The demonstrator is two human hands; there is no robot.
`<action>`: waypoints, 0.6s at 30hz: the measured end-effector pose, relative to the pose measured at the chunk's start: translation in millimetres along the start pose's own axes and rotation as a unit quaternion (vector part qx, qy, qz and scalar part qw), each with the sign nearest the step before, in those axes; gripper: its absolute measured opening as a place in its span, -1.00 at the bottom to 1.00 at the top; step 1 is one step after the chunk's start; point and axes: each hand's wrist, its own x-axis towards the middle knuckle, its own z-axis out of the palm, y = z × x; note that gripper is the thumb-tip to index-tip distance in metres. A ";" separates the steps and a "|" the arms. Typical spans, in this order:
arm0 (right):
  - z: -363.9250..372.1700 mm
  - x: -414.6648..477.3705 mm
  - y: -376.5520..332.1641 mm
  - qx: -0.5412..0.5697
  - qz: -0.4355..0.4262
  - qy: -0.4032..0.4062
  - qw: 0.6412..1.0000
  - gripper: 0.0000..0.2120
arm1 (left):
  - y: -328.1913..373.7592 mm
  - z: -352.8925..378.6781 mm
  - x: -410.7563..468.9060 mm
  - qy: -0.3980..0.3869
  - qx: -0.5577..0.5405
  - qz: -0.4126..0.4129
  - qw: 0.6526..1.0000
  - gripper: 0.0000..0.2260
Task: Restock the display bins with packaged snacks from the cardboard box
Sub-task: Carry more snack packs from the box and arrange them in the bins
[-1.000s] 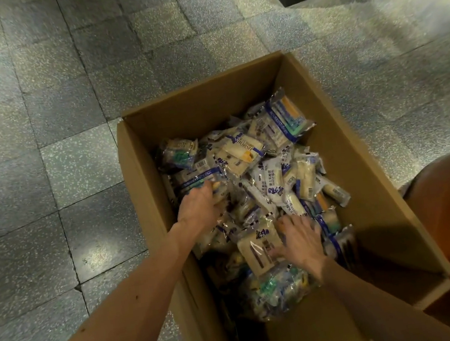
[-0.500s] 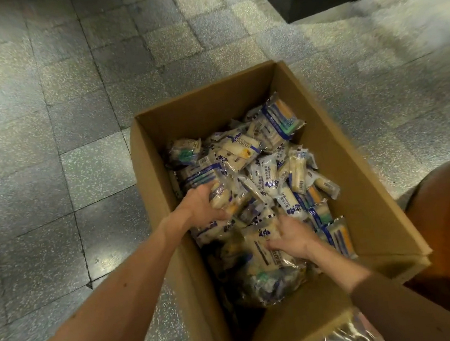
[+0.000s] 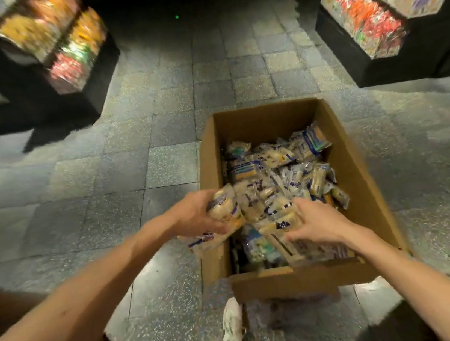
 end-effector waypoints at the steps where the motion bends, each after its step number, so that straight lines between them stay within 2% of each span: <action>1: -0.2 -7.5 -13.4 0.000 -0.027 0.004 1.000 -0.26 | -5.5 0.9 -28.0 0.015 -0.011 -0.010 1.000 -0.64; 5: 5.3 -28.6 -80.8 -0.020 -0.146 0.003 0.989 -0.32 | -28.6 5.0 -146.0 0.096 -0.089 -0.061 0.990 -0.65; 7: 15.0 -34.8 -119.3 -0.016 -0.212 -0.021 0.977 -0.24 | -36.7 9.5 -207.9 0.146 -0.142 -0.098 0.974 -0.67; 8: 20.4 -40.1 -141.3 -0.007 -0.247 -0.036 0.968 -0.26 | -41.6 13.1 -238.8 0.180 -0.167 -0.118 0.962 -0.69; 11: 46.4 -61.2 -207.8 0.047 -0.313 -0.104 0.943 -0.60 | -51.1 29.7 -329.7 0.270 -0.243 -0.166 0.917 -0.76; 14: 89.2 -84.1 -272.0 0.074 -0.361 -0.174 0.913 -0.63 | -56.0 60.2 -410.7 0.364 -0.328 -0.202 0.848 -0.78; 18: 163.8 -125.2 -352.0 0.098 -0.404 -0.262 0.871 -0.67 | -73.7 114.1 -498.4 0.485 -0.431 -0.254 0.717 -0.73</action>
